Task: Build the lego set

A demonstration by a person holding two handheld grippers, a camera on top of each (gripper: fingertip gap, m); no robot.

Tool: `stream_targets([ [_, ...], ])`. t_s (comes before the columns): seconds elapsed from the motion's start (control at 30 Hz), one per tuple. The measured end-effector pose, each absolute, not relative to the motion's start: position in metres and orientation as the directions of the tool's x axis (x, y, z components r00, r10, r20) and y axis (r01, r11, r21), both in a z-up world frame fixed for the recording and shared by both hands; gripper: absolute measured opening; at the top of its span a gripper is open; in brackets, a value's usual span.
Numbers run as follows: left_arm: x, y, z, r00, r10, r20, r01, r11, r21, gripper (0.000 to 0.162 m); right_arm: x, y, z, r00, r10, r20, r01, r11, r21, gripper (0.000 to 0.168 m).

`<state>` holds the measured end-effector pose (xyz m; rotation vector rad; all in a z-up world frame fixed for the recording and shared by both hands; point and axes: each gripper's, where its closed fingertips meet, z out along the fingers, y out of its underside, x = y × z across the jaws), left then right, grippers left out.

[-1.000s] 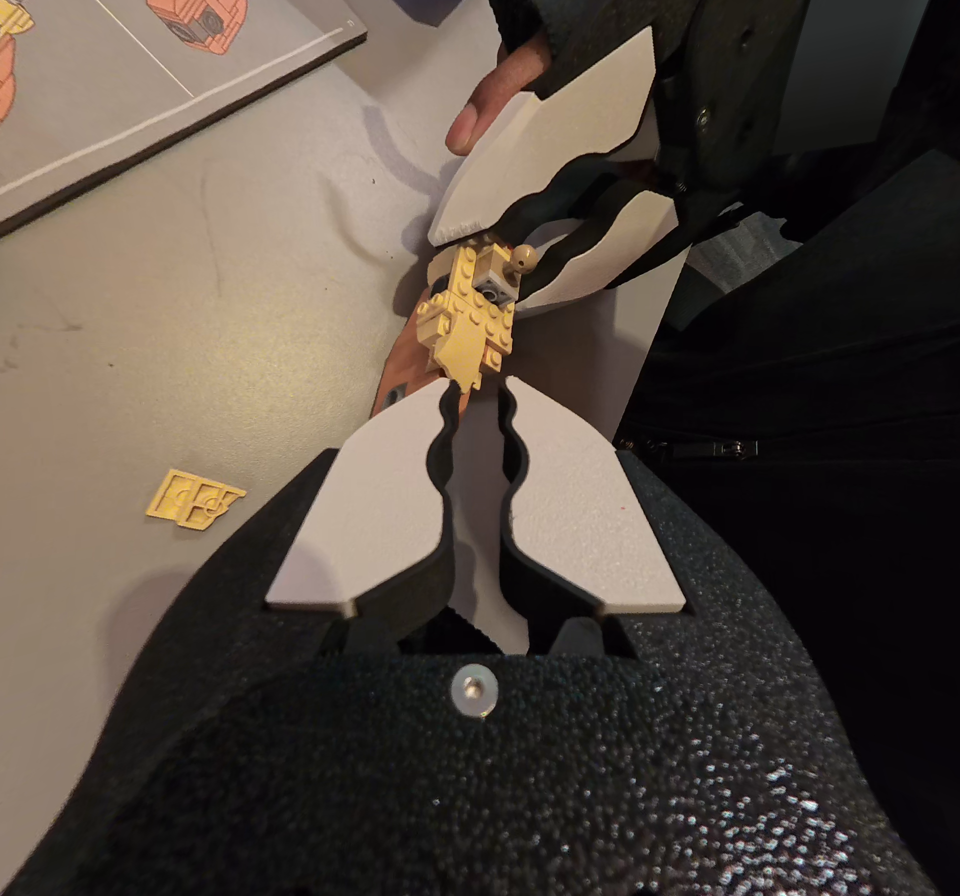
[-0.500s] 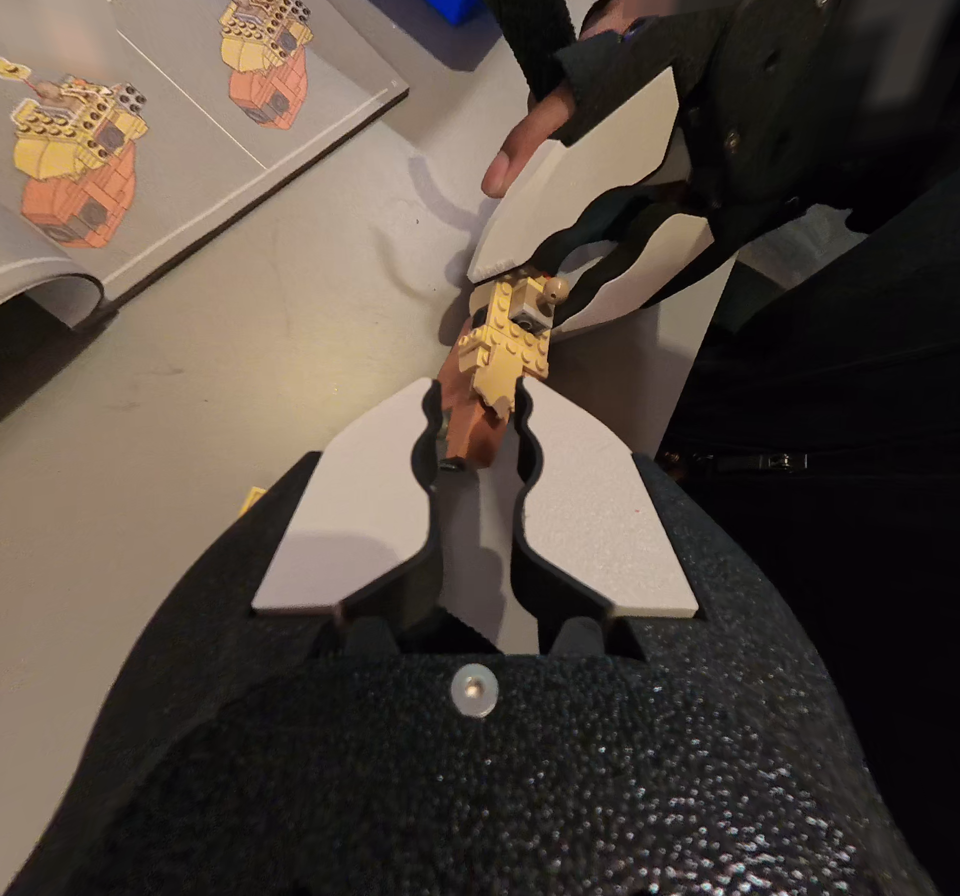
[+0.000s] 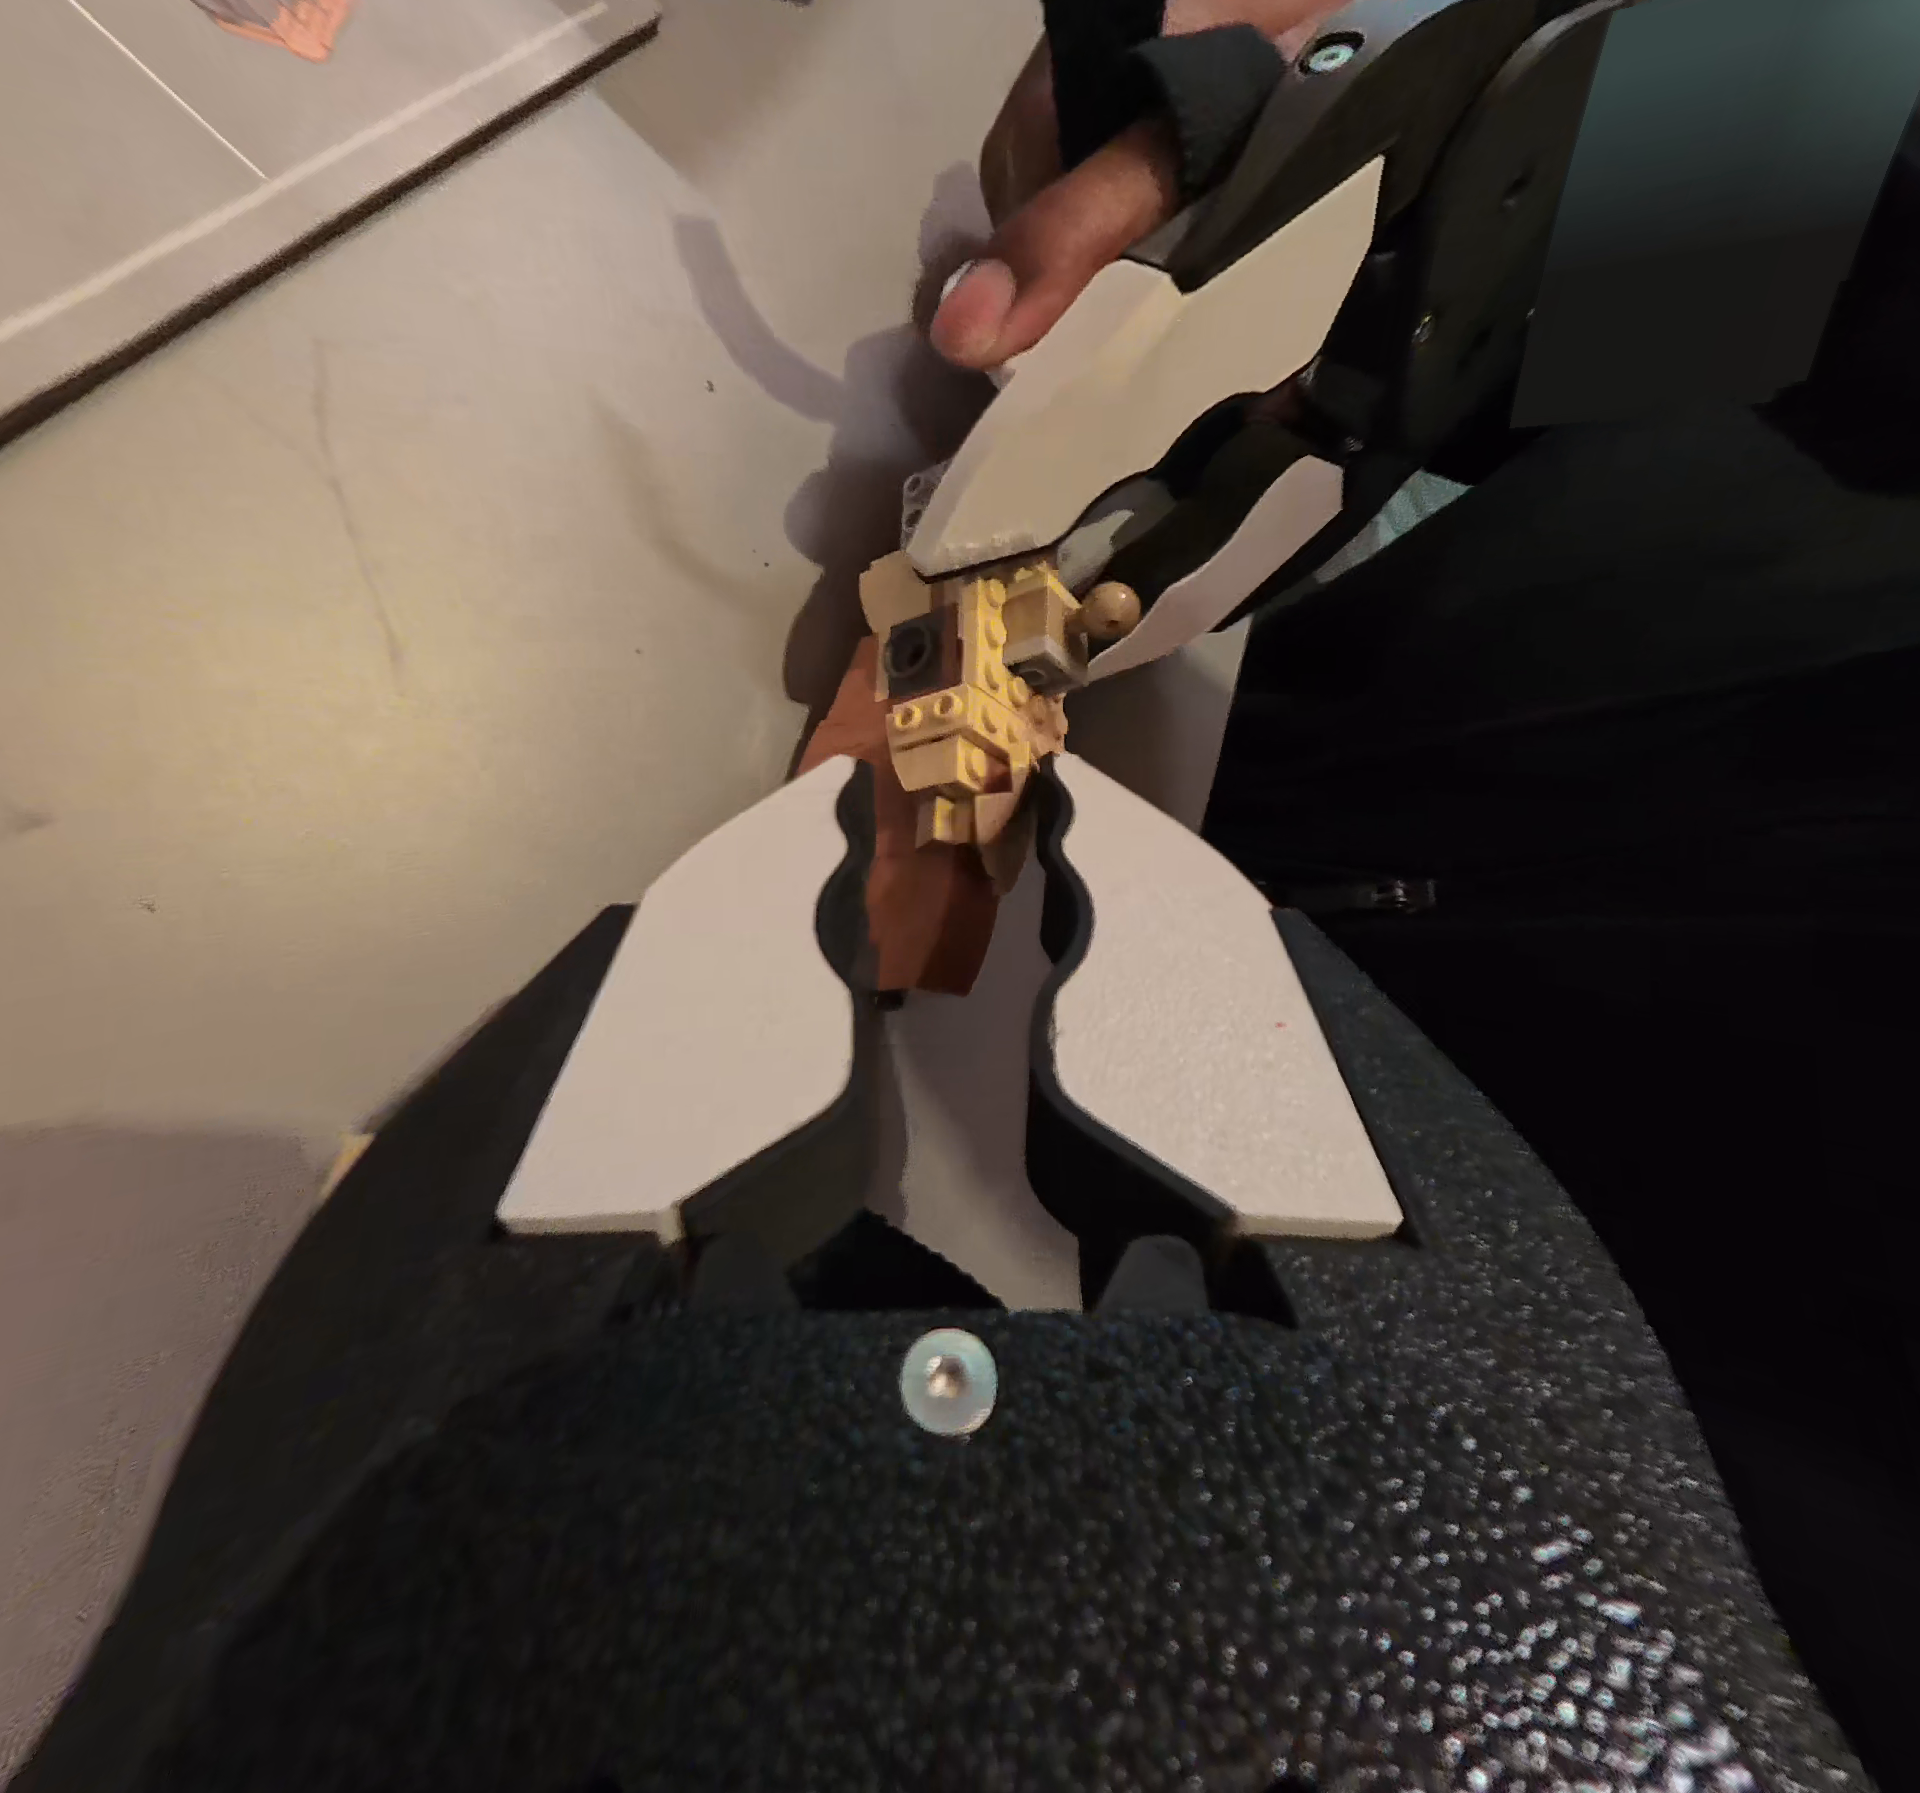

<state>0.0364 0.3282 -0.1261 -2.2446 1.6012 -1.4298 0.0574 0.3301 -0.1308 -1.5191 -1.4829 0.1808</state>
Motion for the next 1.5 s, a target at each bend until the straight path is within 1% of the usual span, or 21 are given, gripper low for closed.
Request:
stream_targets([
  [0.17,0.0374,0.3284,-0.1256,0.032,-0.708,0.706,-0.717,-0.508,-0.477,0.023,0.0573,0.3304,-0.1309,0.245,0.829,0.503,0.686,0.218,-0.694,0.035],
  [0.7,0.0380,0.3265,-0.1247,0.023,-0.597,0.802,-0.678,-0.599,-0.426,0.021,0.0574,0.3305,-0.1310,0.227,0.805,0.548,0.697,0.259,-0.669,0.035],
  [1.5,0.0381,0.3260,-0.1254,0.061,-0.604,0.794,-0.668,-0.616,-0.418,0.020,0.0566,0.3300,-0.1312,0.207,0.779,0.591,0.719,0.289,-0.632,0.034],
])
